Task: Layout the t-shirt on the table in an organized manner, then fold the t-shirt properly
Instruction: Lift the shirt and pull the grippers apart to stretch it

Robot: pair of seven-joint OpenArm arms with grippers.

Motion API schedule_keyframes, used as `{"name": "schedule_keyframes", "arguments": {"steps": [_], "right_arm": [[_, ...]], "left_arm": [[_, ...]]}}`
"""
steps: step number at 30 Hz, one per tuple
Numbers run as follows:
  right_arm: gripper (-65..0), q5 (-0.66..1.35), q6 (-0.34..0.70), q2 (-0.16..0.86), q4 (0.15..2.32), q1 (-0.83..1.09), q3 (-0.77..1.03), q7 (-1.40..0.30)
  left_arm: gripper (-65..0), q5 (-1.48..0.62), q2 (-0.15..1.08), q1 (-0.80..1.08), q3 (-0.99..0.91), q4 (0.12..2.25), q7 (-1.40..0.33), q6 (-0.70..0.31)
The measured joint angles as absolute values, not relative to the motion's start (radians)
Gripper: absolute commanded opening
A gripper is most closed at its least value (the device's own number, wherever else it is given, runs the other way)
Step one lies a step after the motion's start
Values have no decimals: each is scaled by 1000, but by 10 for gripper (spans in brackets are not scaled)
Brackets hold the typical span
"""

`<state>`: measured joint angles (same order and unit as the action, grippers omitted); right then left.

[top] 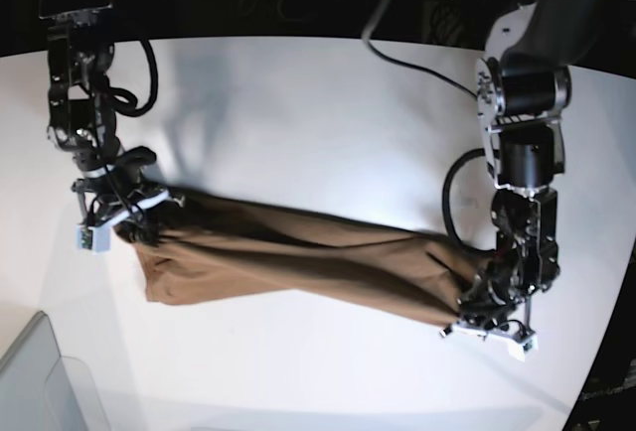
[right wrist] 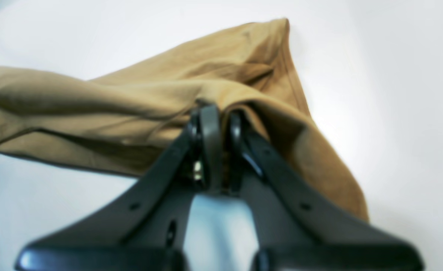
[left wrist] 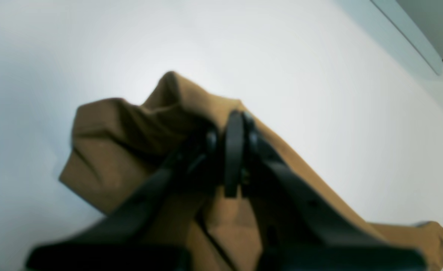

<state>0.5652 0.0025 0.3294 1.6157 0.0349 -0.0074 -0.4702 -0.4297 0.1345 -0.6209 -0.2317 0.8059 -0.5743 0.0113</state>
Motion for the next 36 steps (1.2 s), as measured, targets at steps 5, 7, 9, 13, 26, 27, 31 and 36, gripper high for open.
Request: {"name": "schedule_keyframes", "arguments": {"steps": [5,7,9,13,26,27,31,36], "right_arm": [[-650,565,3,326,1610,0,-7,-503],[-650,565,3,321,1610,1,-7,-503],[-650,566,3,318,1610,6,-7,-510],[-650,565,3,318,1610,7,-7,-509],[-650,566,3,319,1610,31,-7,-509],[-650,566,3,319,1610,31,-7,-508],[-650,566,3,319,1610,33,-7,-509],[-650,566,3,319,1610,34,-7,-508]], "left_arm": [[-443,-430,138,-615,-232,851,-696,12],[-337,-428,139,-613,-232,879,-698,12],[-242,-430,141,-603,-232,921,-700,12],[-189,-429,139,-510,-231,1079,-700,6],[-325,-426,138,-336,-232,1153,-649,8],[-325,-427,137,-329,-232,1153,-624,7],[-325,-429,134,-304,-232,1151,-579,8],[-326,-430,133,-310,-232,1061,-567,7]]}}
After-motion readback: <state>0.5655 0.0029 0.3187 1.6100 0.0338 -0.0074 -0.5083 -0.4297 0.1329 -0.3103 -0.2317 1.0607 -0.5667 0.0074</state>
